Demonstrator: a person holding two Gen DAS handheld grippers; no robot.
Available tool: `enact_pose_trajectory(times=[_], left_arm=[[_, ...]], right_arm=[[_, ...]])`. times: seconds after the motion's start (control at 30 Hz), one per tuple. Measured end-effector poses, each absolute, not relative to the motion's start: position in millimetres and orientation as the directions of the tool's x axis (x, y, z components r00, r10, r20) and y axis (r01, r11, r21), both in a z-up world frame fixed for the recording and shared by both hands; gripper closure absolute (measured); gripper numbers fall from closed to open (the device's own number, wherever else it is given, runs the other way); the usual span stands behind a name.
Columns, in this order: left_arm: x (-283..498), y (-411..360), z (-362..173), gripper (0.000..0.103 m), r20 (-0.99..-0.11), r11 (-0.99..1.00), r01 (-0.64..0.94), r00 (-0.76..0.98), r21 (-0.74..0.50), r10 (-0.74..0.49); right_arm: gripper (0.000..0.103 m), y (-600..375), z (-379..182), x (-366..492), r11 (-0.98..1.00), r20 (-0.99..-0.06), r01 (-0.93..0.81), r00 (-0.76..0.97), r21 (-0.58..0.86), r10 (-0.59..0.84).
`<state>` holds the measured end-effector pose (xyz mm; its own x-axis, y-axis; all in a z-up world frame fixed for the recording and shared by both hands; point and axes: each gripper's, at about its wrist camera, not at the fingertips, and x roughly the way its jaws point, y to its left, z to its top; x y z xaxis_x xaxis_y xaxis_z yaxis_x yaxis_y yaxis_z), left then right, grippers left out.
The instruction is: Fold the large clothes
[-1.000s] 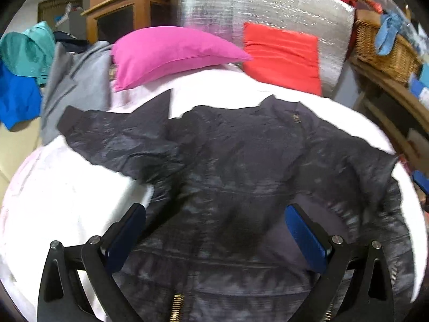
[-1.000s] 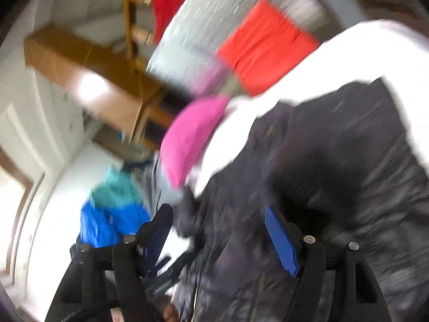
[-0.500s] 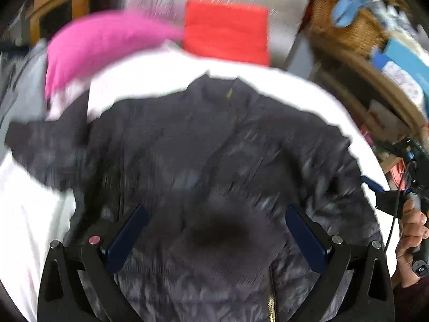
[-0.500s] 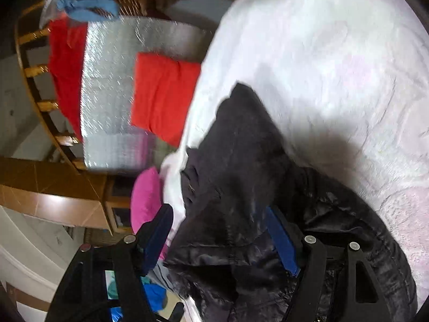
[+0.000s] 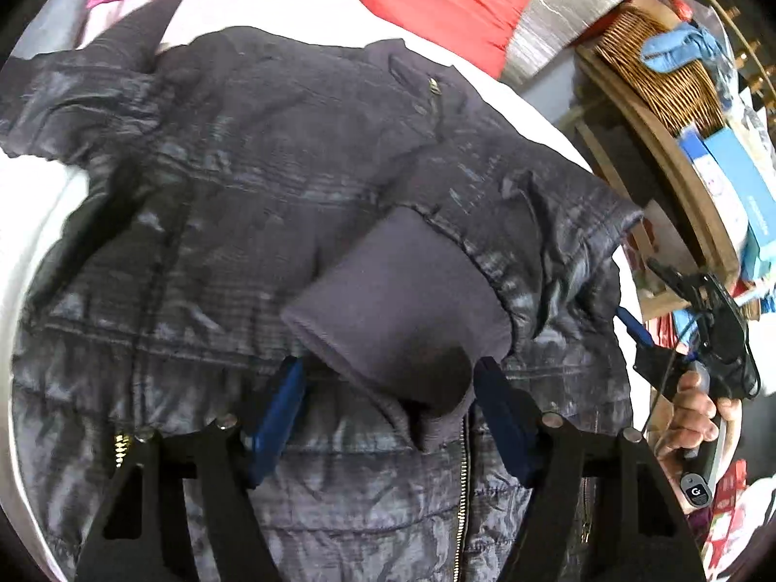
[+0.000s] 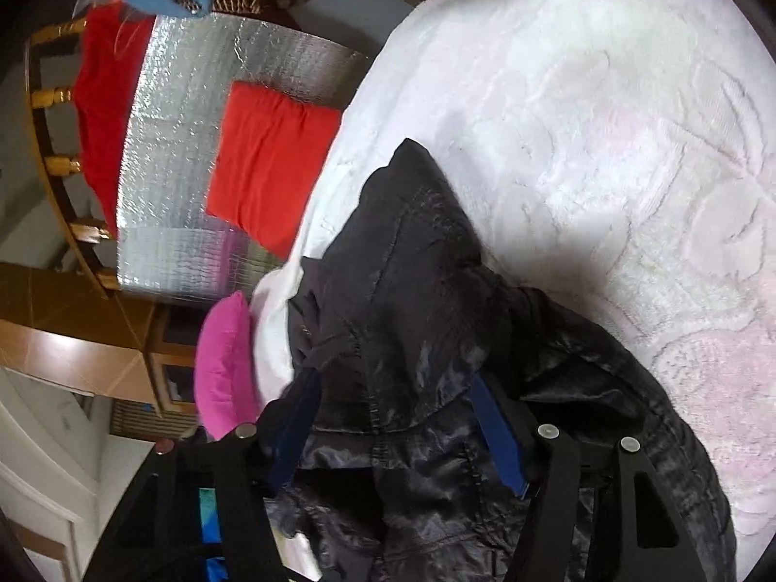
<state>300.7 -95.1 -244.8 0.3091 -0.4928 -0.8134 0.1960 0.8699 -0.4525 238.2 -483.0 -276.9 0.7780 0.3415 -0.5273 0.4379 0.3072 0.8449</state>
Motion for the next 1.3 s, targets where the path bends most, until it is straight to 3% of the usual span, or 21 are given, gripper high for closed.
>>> enact_pose_trajectory(times=[0.23, 0.27, 0.3, 0.43, 0.73, 0.93, 1.1, 1.17, 1.23, 1.3], left_arm=[[317.4, -97.8, -252.4, 0.034, -0.771, 0.842, 0.185, 0.340, -0.507, -0.539], [319.2, -95.9, -250.5, 0.054, -0.742, 0.822, 0.187, 0.357, -0.539, -0.568], [321.1, -95.7, -250.6, 0.063, -0.729, 0.812, 0.194, 0.361, -0.551, -0.581], [328.9, -99.6, -239.8, 0.087, -0.697, 0.803, 0.262, 0.401, -0.534, -0.594], [331.9, -83.8, -221.4, 0.089, -0.675, 0.841, 0.286, 0.503, -0.458, -0.539], [332.9, -90.1, -222.5, 0.089, -0.682, 0.853, 0.299, 0.513, -0.427, -0.521], [338.2, -93.7, -233.0, 0.085, -0.696, 0.847, 0.279, 0.484, -0.453, -0.531], [341.7, -92.5, -238.8, 0.085, -0.692, 0.832, 0.272, 0.463, -0.484, -0.554], [342.8, -91.9, -239.7, 0.085, -0.684, 0.825, 0.276, 0.463, -0.493, -0.563], [343.6, -90.6, -239.7, 0.088, -0.676, 0.817, 0.282, 0.461, -0.502, -0.575]], right_arm=[[0.036, -476.9, -293.6, 244.7, 0.297, -0.558, 0.475, 0.745, 0.828, 0.366], [0.036, -476.5, -293.4, 245.1, 0.299, -0.559, 0.475, 0.744, 0.828, 0.366], [0.036, -476.3, -293.8, 245.7, 0.300, -0.560, 0.475, 0.743, 0.827, 0.367], [0.035, -475.3, -296.7, 246.5, 0.302, -0.565, 0.480, 0.738, 0.823, 0.368], [0.035, -471.6, -286.7, 239.0, 0.313, -0.563, 0.473, 0.748, 0.823, 0.351], [0.035, -459.4, -301.1, 246.7, 0.348, -0.644, 0.543, 0.669, 0.764, 0.370], [0.035, -460.2, -304.9, 256.6, 0.337, -0.607, 0.510, 0.722, 0.791, 0.333], [0.040, -462.6, -310.1, 257.3, 0.301, -0.566, 0.484, 0.757, 0.822, 0.327], [0.067, -464.8, -315.5, 257.3, 0.286, -0.555, 0.480, 0.772, 0.829, 0.311], [0.072, -466.4, -320.8, 255.9, 0.278, -0.562, 0.493, 0.770, 0.824, 0.301]])
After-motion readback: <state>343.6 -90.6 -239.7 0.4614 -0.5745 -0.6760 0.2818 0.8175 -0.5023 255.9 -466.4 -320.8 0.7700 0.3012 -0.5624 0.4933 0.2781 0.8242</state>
